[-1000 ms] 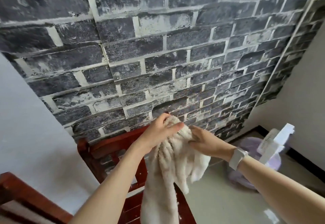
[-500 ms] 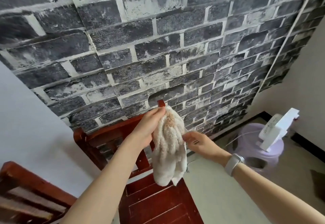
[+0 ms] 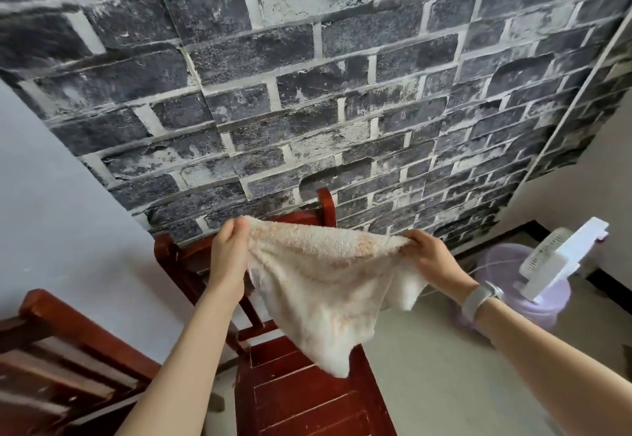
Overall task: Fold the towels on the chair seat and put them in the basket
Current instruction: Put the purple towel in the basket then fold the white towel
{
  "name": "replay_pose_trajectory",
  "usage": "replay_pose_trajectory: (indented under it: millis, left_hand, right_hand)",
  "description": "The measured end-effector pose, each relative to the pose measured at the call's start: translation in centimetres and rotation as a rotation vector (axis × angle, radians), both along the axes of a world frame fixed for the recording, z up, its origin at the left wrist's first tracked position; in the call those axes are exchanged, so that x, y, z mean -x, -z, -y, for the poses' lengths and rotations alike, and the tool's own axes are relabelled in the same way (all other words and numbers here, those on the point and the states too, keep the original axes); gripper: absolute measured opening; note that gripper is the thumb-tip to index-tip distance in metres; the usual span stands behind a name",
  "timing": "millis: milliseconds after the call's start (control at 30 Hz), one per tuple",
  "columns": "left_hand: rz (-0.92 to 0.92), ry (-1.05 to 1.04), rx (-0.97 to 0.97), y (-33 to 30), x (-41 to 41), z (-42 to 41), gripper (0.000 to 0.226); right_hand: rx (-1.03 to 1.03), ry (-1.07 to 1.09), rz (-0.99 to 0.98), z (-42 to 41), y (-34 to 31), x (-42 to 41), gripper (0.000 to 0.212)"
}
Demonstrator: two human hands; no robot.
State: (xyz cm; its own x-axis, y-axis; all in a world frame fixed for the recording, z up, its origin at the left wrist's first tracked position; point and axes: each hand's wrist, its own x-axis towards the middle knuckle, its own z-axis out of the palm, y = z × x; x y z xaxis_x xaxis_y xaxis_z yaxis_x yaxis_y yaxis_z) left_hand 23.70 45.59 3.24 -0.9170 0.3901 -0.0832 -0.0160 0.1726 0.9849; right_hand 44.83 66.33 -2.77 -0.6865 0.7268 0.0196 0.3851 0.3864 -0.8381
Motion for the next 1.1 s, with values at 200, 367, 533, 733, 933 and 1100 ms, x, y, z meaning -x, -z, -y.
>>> replay_pose_trajectory:
  millis: [200,367,533,733,933,1100]
  left_hand:
    - [-0.274,-0.036,0.181,1.1,-0.3,1.1,0.025]
    - [-0.405,0.381,0.231,-0.5,-2.7,-0.4,0.037]
    - [-0.455,0.536,0.157,-0.3,-5.8,-3.1,0.034]
    - [-0.277,0.383,0.052,-1.4,-5.7,-4.5,0.022]
    - [-0.159,0.409,-0.016,-1.1,-6.3,-4.8,0.028]
    - [-0.183,0.459,0.049,-1.0,-5.6,-4.5,0.005]
  right_hand:
    - [-0.186,-0.059,0.019,-1.3,-3.0,0.9,0.016]
    - [-0.128,-0.298,-0.023,0.9,-7.9,3.2,0.02]
    - [0.008,-0.396,-0.106,2.8,-10.9,5.2,0.013]
    - [-0.214,0.098,-0.137,2.5,-8.4,4.2,0.014]
    - [0.456,-0.093,0.126,4.2,-5.4,3.2,0.06]
    - [0.558,-0.035,-0.188,3.6,-6.3,4.2,0.032]
